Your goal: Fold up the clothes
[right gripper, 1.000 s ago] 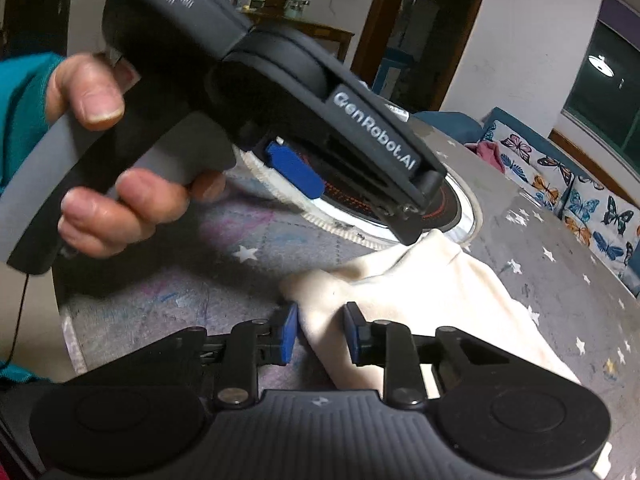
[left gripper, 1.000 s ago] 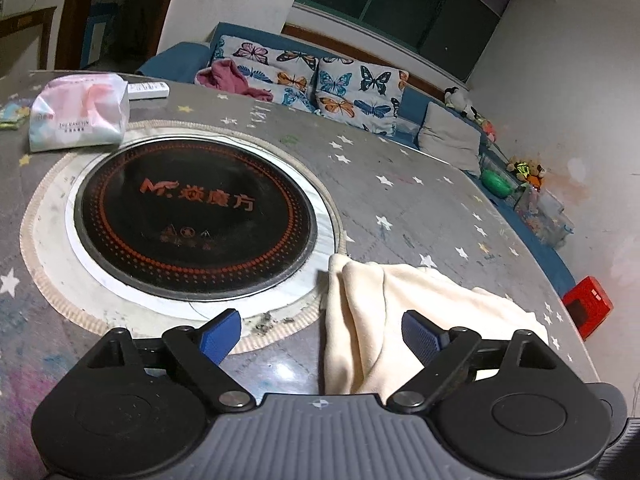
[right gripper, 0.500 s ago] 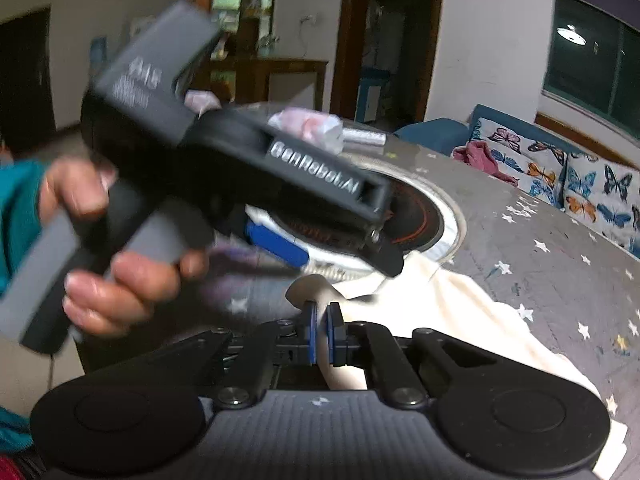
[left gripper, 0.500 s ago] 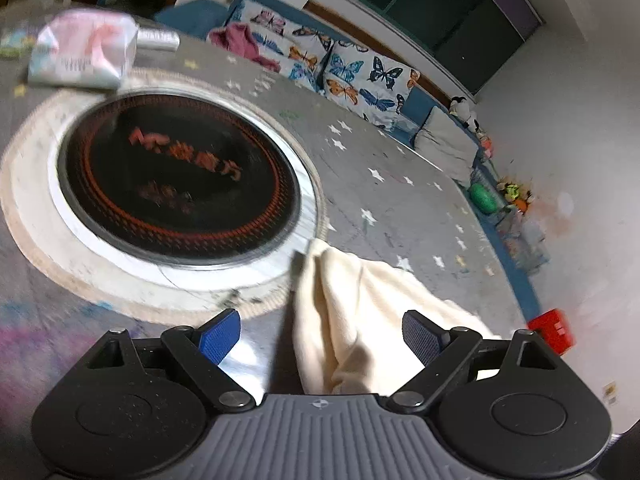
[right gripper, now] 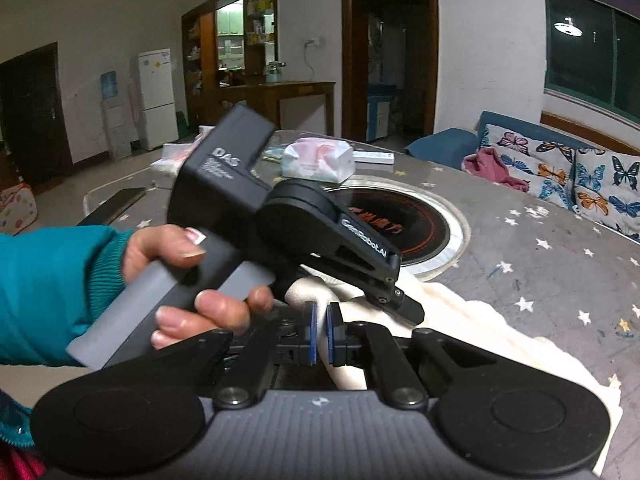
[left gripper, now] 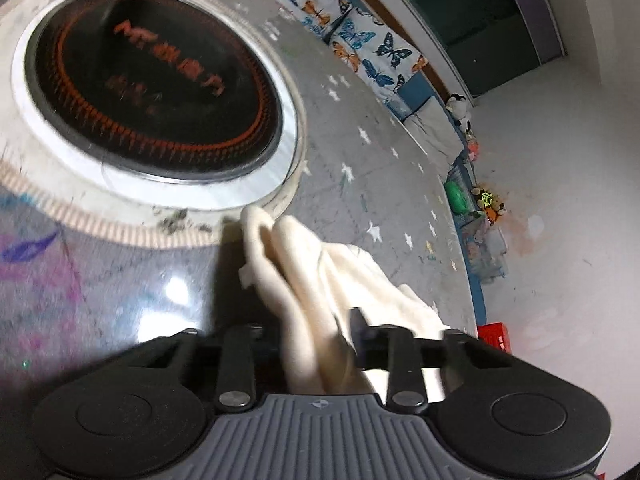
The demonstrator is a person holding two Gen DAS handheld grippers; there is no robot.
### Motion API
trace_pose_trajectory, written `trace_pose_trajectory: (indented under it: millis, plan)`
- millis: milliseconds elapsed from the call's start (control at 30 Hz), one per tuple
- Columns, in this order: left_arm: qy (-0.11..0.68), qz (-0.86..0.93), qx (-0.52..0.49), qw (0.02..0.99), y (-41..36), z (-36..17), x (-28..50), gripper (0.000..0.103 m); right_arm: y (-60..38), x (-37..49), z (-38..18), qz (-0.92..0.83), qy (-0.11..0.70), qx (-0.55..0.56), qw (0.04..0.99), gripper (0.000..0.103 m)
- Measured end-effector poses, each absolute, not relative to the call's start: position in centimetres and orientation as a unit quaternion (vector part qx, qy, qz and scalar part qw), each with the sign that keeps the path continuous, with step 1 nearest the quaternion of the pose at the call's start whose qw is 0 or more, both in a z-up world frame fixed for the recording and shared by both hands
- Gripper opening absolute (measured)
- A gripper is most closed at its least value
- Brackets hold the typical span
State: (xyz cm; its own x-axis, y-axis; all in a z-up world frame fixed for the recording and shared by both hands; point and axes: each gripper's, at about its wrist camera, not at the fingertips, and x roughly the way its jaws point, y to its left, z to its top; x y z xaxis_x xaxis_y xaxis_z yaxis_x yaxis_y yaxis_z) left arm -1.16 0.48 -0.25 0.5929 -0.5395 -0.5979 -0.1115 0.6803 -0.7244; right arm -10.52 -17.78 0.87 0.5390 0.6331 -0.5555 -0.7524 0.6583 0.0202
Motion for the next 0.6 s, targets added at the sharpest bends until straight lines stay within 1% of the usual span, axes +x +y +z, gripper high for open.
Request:
trace_pose_trajectory:
  millis: [67,233,333,367,400,433,500,600]
  plan:
    - [0.433,-0.130,-0.373,0.810,0.6,-0.3,-1.2,0.017,-17.8,-10.8,0.5,0.401,0.270,-0.115,0.868,0.005]
    - [0.431,-0.131,-0.359,0.818,0.5,-0.1,-1.2,0.016,-19.8,-10.8,0.3,0.386,0.276,-0.090,0.876,0.007]
    - [0.429,-0.130,-0.353,0.821,0.4,0.0,-1.4,0.016,-22.6,-10.5,0.4,0.344,0.284,-0.063,0.893,0.009]
    - [0.429,-0.130,-0.352,0.822,0.3,0.0,-1.4,0.016,-23.6,-10.2,0.4,0.324,0.287,-0.057,0.900,0.014]
    - [0.429,-0.130,-0.351,0.822,0.3,0.0,-1.4,0.016,-24.6,-9.9,0.3,0.300,0.288,-0.056,0.908,0.020]
    - [0.428,-0.130,-0.350,0.823,0.3,0.0,-1.5,0.016,-25.6,-9.3,0.1,0.274,0.289,-0.057,0.915,0.022]
    - [0.427,-0.128,-0.345,0.826,0.1,0.2,-1.5,0.016,-27.7,-8.4,-0.5,0.227,0.297,-0.049,0.926,0.023]
    - [0.426,-0.127,-0.334,0.831,-0.1,0.4,-1.6,0.016,-30.9,-6.8,-1.7,0.165,0.312,-0.016,0.936,0.026]
